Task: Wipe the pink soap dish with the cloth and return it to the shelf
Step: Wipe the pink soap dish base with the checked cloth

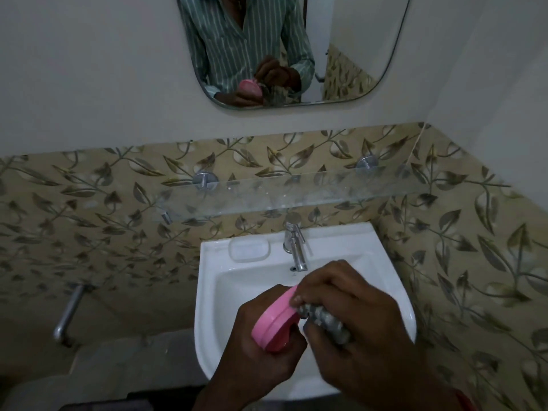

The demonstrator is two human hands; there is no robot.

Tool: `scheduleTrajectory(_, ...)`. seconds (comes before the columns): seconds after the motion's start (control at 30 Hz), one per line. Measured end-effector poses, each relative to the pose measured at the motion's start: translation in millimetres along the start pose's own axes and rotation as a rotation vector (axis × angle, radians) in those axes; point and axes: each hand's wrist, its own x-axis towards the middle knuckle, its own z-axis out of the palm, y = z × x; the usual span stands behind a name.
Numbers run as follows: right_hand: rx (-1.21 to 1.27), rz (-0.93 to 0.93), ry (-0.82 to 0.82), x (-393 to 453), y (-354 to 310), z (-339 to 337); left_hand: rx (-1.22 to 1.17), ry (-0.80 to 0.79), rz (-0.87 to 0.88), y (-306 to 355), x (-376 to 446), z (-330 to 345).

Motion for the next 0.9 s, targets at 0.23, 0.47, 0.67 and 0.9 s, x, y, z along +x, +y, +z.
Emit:
scheduleTrajectory(0.23, -0.005, 0.1, -0.021, 1, 6, -6, 0.09, 0.005, 0.033, 1, 2, -2)
scheduleTrajectory(0.47, -0.076, -0.104, -0.096, -6, -15, 17, 0.072, -0.061, -0.084, -6, -3, 0)
scheduleTrajectory(0.67, -0.054, 0.021, -0.066, -7, 4, 7, 0.091, -0.004, -0.005, 2, -1, 1)
scheduleTrajectory(0.9, -0.031, 0.016, -0.003, -7, 9, -1, 0.104, -0.021, 0.06, 3, 0, 1)
